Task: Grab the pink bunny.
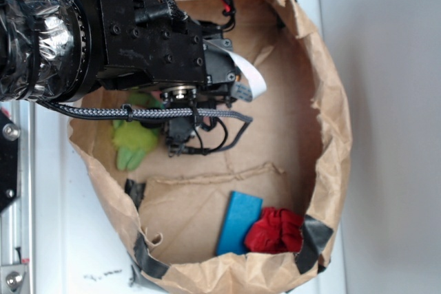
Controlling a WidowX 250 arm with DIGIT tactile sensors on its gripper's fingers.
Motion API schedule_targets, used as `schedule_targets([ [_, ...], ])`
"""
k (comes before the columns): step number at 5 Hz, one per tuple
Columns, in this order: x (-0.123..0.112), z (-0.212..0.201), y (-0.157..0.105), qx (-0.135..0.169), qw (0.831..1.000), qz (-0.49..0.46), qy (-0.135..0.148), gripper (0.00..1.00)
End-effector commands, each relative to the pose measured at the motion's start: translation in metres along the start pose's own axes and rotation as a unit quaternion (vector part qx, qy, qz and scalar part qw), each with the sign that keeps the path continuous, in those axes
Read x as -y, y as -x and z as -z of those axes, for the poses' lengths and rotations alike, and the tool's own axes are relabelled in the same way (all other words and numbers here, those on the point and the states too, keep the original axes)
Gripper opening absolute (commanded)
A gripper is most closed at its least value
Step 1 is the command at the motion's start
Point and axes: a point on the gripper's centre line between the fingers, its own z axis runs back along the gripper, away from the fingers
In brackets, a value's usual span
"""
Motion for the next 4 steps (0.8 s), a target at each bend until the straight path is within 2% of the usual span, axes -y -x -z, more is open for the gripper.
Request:
schedule_targets([
  [1, -0.008, -0.072, -0.018, 0.025, 0.998, -0.033, 0.047, 0.00],
  [2, -0.007, -0.115, -0.027, 0.010, 0.995, -0.079, 0.064, 0.00],
  [3, -0.012, -0.141, -0.041, 0.036, 0.987, -0.139, 0.071, 0.00],
  [4, -0.015, -0.153, -0.049, 0.028, 0.983, -0.158, 0.085, 0.00],
])
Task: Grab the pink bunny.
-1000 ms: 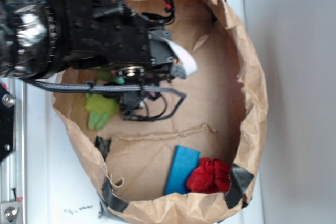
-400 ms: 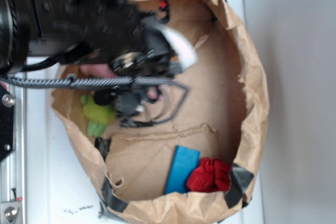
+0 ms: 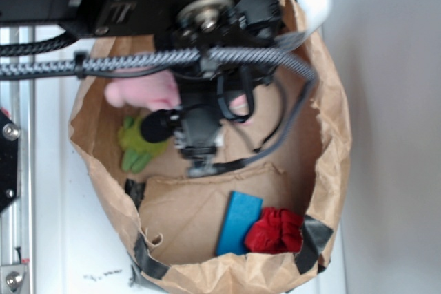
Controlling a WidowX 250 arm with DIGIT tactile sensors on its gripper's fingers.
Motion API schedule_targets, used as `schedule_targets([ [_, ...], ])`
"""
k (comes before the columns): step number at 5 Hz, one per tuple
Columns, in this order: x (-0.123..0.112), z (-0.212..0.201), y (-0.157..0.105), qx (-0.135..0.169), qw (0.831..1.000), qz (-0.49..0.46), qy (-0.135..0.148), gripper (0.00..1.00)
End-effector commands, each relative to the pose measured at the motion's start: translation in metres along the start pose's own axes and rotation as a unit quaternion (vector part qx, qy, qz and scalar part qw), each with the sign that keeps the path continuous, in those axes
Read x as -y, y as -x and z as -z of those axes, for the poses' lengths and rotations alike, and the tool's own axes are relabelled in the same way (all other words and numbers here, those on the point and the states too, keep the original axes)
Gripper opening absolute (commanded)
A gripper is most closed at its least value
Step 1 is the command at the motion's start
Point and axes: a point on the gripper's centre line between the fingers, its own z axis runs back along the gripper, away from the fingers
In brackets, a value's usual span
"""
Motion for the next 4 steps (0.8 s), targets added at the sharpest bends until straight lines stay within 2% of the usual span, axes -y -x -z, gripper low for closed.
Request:
schedule_targets([
  [1, 0.013, -0.046, -0.014, 0.057, 0.998, -0.034, -0.012, 0.00],
  [2, 0.022, -0.054, -0.007, 0.071, 0.997, -0.029, -0.006, 0.00],
  [3, 0.022, -0.055, -0.005, 0.062, 0.998, -0.022, -0.001, 0.00],
  [4, 0.024, -0.054, -0.008, 0.077, 0.997, -0.016, -0.003, 0.00],
])
